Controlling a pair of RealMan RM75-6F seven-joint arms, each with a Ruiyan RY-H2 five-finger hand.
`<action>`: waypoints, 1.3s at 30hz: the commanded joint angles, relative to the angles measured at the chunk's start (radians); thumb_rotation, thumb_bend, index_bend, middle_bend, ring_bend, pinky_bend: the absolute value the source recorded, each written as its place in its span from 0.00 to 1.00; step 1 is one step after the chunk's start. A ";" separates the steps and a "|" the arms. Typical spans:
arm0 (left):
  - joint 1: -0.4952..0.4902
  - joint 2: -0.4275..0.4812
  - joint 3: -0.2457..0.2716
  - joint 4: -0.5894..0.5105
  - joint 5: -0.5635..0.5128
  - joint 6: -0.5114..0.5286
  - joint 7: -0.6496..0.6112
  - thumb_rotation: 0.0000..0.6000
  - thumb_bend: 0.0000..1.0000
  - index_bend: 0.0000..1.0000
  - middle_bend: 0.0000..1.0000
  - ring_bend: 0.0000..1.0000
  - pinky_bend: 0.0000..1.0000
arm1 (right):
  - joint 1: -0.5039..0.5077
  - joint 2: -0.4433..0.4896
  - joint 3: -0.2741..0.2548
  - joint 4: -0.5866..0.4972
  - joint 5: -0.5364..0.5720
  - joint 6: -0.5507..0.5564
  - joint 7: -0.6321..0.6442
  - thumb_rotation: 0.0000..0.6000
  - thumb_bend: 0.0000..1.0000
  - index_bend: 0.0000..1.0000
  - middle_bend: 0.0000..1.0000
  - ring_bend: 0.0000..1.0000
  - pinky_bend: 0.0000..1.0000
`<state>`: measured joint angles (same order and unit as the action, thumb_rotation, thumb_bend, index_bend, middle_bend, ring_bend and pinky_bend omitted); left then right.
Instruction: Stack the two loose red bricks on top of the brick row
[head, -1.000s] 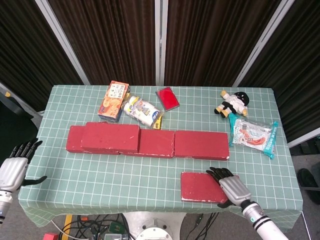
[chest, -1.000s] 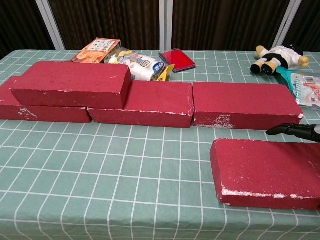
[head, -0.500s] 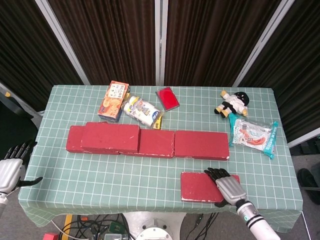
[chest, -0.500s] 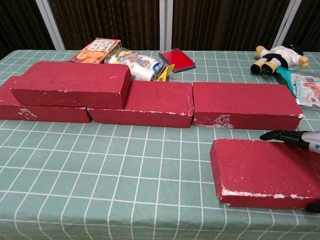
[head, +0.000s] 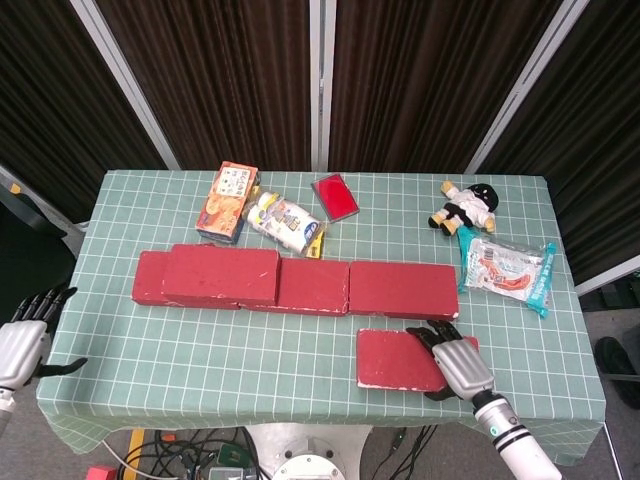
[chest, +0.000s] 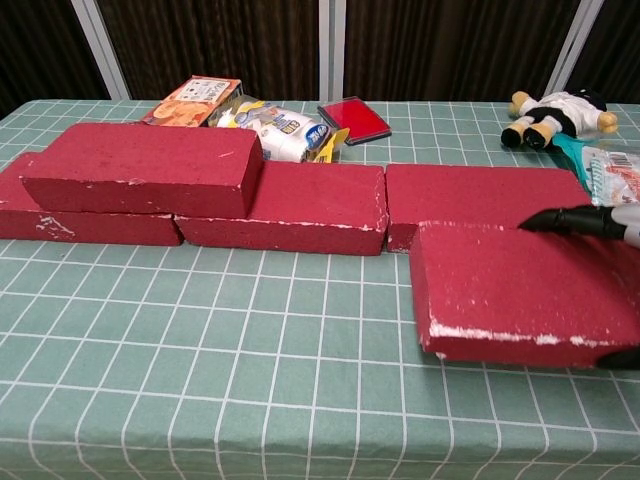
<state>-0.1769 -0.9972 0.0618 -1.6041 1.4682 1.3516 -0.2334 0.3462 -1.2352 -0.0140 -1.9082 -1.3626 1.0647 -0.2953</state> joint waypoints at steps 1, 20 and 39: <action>0.007 0.002 -0.003 0.000 0.002 0.006 -0.002 1.00 0.09 0.00 0.00 0.00 0.00 | 0.049 0.054 0.071 -0.072 0.008 0.010 -0.050 1.00 0.00 0.17 0.30 0.00 0.00; 0.018 -0.026 -0.013 0.075 0.021 -0.022 -0.102 1.00 0.09 0.00 0.00 0.00 0.00 | 0.574 -0.141 0.313 0.200 0.765 -0.265 -0.296 1.00 0.00 0.18 0.29 0.00 0.00; 0.026 -0.061 -0.027 0.159 0.068 0.018 -0.149 1.00 0.09 0.00 0.00 0.00 0.00 | 0.760 -0.224 0.240 0.293 0.994 -0.258 -0.299 1.00 0.00 0.18 0.29 0.00 0.00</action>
<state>-0.1513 -1.0584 0.0355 -1.4446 1.5356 1.3691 -0.3829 1.1055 -1.4582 0.2265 -1.6159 -0.3692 0.8058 -0.5945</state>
